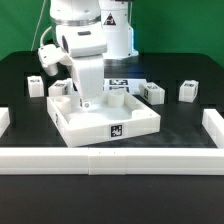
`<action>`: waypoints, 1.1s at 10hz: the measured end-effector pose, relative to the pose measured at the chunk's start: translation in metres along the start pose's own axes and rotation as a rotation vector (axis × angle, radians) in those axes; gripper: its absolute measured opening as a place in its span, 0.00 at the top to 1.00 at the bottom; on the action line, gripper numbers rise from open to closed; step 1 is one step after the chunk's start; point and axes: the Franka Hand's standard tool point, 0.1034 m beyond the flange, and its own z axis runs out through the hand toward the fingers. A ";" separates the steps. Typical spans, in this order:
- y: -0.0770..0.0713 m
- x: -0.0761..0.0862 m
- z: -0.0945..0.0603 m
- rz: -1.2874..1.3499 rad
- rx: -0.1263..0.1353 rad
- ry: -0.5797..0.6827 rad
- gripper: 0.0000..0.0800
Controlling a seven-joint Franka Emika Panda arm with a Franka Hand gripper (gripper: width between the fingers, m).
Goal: Assemble one leg
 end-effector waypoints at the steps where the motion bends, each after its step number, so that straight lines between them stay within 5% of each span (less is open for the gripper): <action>1: 0.000 0.000 0.000 0.002 0.002 0.001 0.20; 2: -0.001 -0.001 0.000 0.003 0.002 0.001 0.20; 5: -0.001 -0.001 0.000 0.004 0.003 0.001 0.83; 7: 0.000 -0.002 0.000 0.004 -0.002 -0.001 0.92; 11: 0.000 -0.002 0.000 0.004 -0.002 -0.001 0.92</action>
Offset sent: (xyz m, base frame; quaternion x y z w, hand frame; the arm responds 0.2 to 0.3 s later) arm 0.0000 0.0000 0.0000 0.0000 0.0000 0.0000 1.0000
